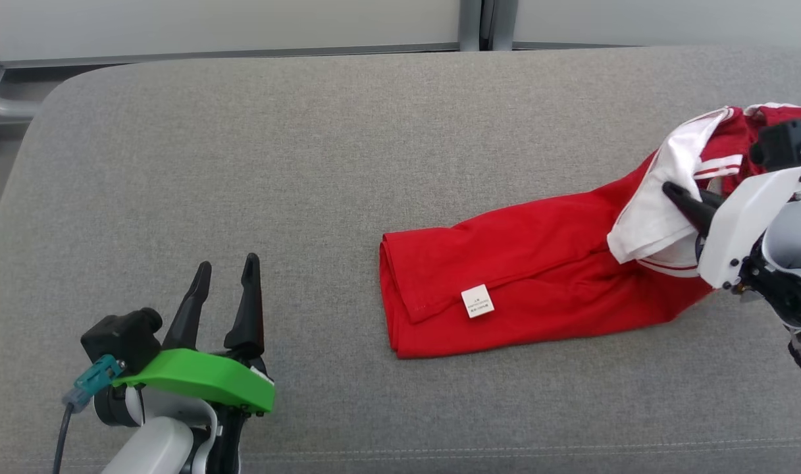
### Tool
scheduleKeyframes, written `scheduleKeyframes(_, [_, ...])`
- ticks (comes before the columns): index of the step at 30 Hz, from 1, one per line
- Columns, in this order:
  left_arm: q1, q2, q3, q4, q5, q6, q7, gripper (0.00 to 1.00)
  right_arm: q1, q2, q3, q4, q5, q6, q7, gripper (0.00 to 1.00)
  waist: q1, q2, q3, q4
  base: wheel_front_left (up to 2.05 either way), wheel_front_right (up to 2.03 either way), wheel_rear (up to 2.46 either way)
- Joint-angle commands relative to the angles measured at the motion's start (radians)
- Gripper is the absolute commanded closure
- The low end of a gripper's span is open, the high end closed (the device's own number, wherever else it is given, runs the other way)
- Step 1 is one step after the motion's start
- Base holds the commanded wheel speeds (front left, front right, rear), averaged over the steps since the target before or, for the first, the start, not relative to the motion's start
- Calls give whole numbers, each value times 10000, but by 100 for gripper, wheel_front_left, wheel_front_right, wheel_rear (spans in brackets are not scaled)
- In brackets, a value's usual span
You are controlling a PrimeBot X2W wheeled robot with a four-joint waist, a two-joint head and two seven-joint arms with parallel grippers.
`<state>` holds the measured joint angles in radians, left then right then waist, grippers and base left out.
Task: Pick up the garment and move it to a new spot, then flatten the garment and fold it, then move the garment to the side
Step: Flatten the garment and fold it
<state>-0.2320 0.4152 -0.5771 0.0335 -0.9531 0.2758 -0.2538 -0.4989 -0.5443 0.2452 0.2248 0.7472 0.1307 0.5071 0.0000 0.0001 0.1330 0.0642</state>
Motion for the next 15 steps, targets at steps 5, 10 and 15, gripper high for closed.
scheduleKeyframes(5, [220,-151,53,58,-45,-122,-44,0,335,478,509,-1040,-379,-1,755,100,0,-1,-220,250,0,0,0])
scheduleKeyframes(10, [236,-312,53,175,-30,-231,-68,0,226,974,1130,-1309,-660,-1,1275,100,0,-1,-346,533,0,0,0])
scheduleKeyframes(15, [294,-470,0,294,1,-365,-82,0,-38,1469,1809,-1118,-930,-1,1552,100,0,-1,-456,893,0,0,0])
